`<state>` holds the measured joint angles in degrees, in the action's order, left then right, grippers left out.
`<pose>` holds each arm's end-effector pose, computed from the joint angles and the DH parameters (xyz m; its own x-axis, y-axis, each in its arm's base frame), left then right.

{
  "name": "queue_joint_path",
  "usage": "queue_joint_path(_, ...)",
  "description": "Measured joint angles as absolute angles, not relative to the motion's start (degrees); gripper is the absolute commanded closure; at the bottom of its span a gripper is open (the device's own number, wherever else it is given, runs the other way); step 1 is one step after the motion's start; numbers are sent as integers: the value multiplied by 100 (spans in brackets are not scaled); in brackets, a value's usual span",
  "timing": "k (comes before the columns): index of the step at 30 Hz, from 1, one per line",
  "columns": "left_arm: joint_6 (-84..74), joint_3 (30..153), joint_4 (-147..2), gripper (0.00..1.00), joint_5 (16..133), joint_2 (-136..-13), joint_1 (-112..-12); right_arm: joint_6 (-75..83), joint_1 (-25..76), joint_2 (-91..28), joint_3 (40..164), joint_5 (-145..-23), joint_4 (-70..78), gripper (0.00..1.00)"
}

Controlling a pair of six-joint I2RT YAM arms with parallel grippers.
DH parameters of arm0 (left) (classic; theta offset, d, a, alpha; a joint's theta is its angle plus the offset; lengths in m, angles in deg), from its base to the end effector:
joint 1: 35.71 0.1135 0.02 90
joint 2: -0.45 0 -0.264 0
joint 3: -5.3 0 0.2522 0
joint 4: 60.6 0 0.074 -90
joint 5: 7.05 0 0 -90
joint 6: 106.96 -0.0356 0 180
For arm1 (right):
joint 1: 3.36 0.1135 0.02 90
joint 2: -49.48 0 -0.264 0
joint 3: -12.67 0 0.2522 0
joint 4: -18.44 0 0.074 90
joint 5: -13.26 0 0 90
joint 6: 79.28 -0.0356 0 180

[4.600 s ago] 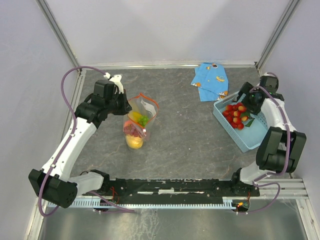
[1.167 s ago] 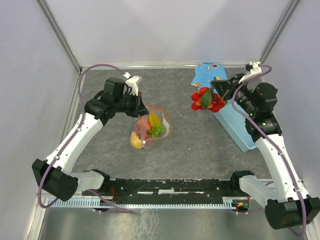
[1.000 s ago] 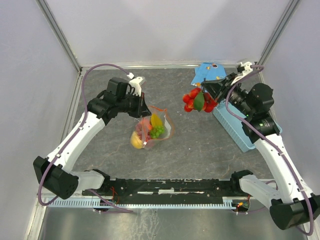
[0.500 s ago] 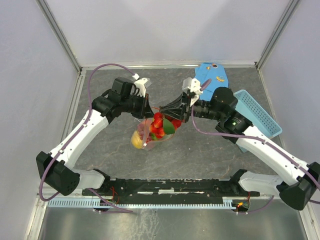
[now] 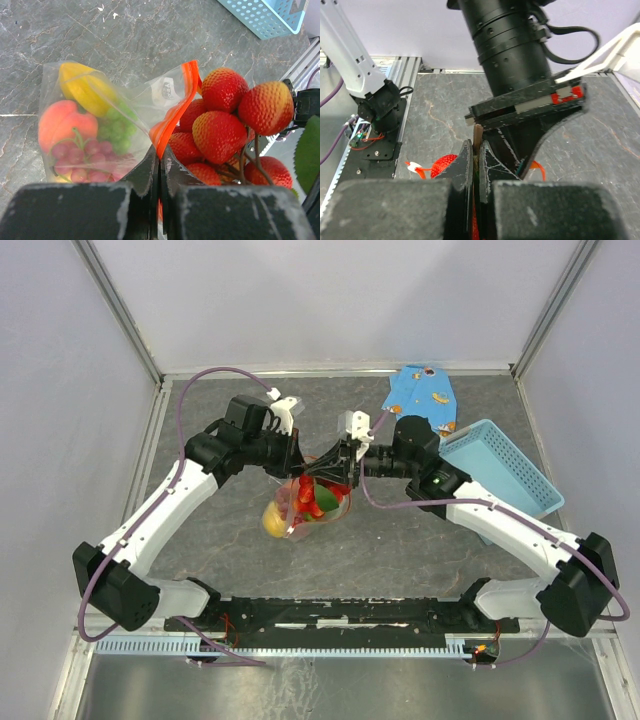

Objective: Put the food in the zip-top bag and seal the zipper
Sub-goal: Place the fake fruit in the zipper food storage bag.

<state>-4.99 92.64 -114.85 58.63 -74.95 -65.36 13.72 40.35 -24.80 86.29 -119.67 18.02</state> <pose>0.2351 -0.1507 0.3495 -0.7207 0.1928 -0.6659 0.5786 0.6964 -0.4246 0.2006 0.2253 0.3628 0.0386 -0.0161 -0.9991 -0.9975 0.0579 -0.0395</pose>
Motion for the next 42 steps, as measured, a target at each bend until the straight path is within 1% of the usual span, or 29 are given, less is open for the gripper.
queue_joint_path(10,-499,9264,-11496,97,5861,-7539,-6543,1672,4378,-2779,8615,-12321,1885,98)
queue_joint_path(23,-499,9264,-11494,97,5857,-7571,-6547,1871,4607,-3188,8653,-12479,1909,98)
queue_joint_path(30,-501,9264,-11491,97,5843,-7571,-6547,2710,4550,-3225,8803,-12249,1223,98)
queue_joint_path(35,-503,9264,-11494,97,5841,-7571,-6547,3049,4306,-3225,8803,-12066,963,98)
queue_joint_path(36,-503,9264,-11491,94,5843,-7571,-6547,3077,4271,-3225,8803,-12031,961,98)
queue_joint_path(42,-497,9264,-11487,67,6073,-7521,-6547,3116,4227,-3260,8801,-11908,1092,98)
